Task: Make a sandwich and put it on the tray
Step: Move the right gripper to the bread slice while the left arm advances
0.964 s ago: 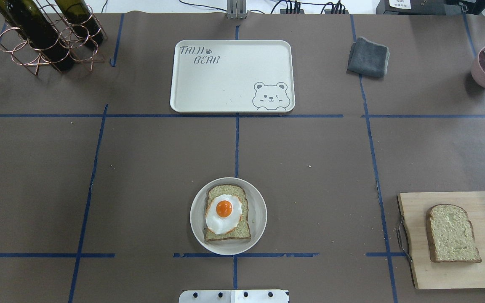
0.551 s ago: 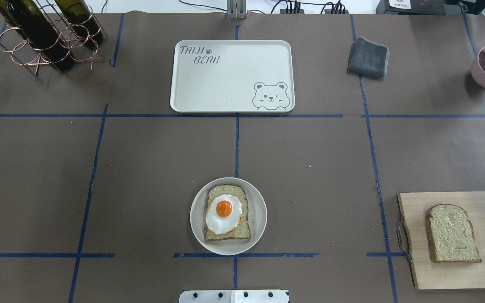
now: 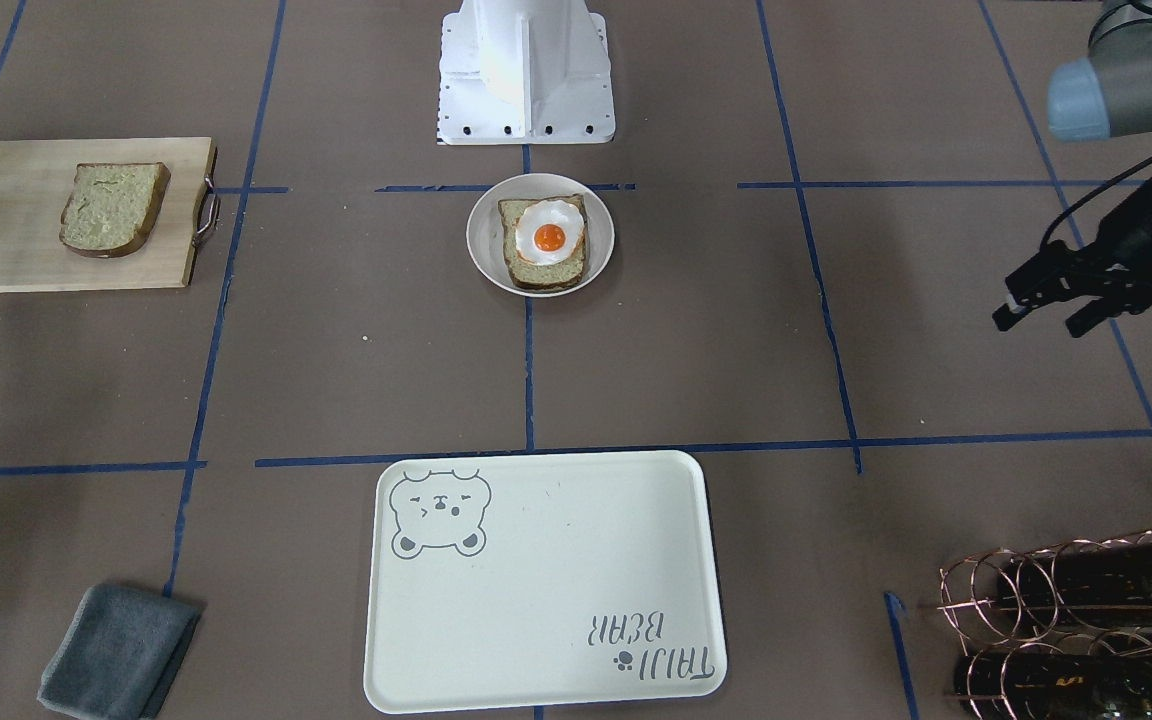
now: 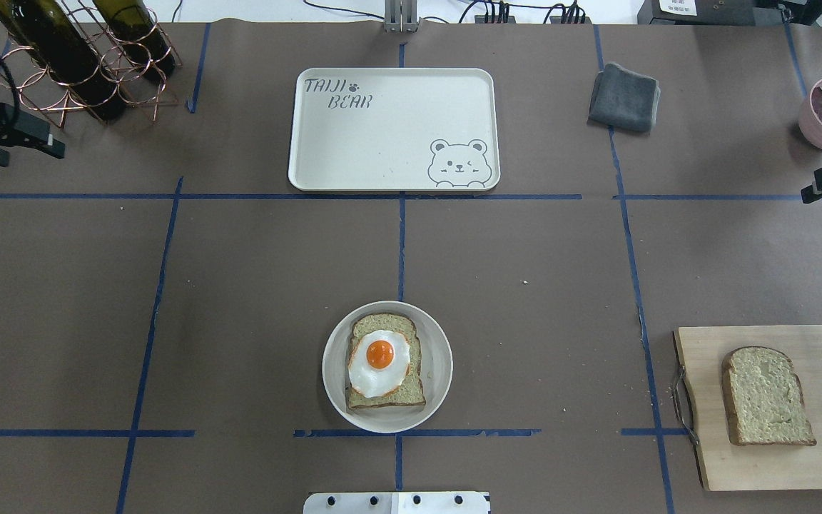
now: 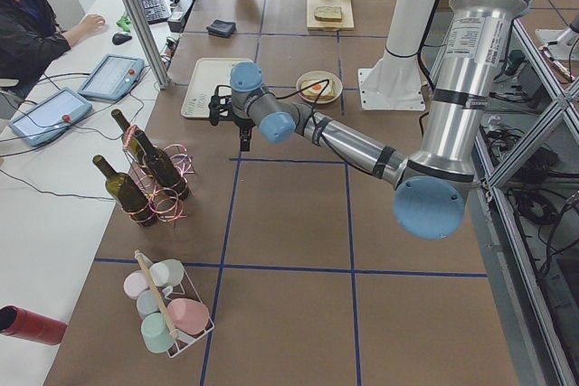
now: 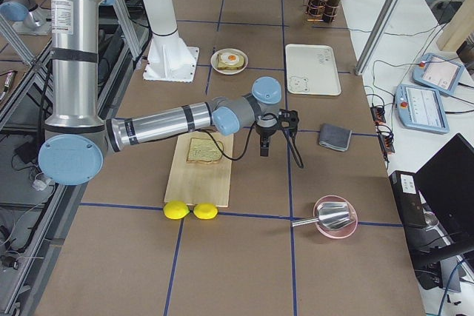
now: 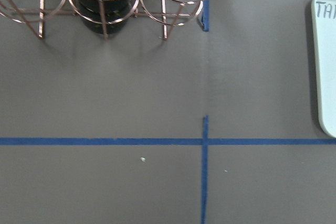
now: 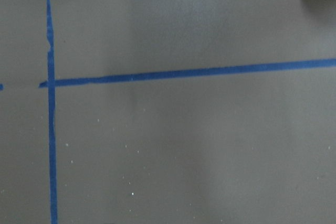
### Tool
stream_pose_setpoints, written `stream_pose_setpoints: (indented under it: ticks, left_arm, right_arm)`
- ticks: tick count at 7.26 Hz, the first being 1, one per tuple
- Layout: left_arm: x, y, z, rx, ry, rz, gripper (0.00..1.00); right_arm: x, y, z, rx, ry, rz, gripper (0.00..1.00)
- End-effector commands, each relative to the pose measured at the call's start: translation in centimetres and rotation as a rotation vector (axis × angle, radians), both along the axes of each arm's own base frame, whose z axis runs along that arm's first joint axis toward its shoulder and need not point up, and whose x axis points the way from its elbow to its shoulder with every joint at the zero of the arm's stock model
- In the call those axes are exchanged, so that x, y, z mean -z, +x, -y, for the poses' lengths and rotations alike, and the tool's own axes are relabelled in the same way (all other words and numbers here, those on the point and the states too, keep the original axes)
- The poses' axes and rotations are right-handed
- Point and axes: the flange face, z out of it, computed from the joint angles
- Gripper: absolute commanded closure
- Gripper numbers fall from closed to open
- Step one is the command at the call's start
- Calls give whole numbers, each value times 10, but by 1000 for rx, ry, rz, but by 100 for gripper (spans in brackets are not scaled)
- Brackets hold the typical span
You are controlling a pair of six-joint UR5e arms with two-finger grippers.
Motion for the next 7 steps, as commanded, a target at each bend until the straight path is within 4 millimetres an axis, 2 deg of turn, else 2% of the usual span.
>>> stream_pose_setpoints:
  ticks: [1,2,3,4,6,7]
  left_arm:
    - [43,55,-29,13,-70,-63,0]
    - [64,82,-39,31,-76,-81,0]
    - [74,104,-49,14,-102,-97,0]
    - [84,120,-56,34,-115,-104,0]
    - [92,138,-64,40,-140,-112,0]
    - [96,139,-62,44,-139,-117,0]
  right_arm:
    - [-29,-19,-77,-36,-9,30,0]
    - [-45,-23,-110,-35,-18,45,0]
    - [-54,-31,-132,-7,-4,41,0]
    - [-59,-53,-151,0,-11,31,0]
    - [-76,-67,-196,5,-8,13,1]
    - [-89,-75,-202,10,-3,-23,6]
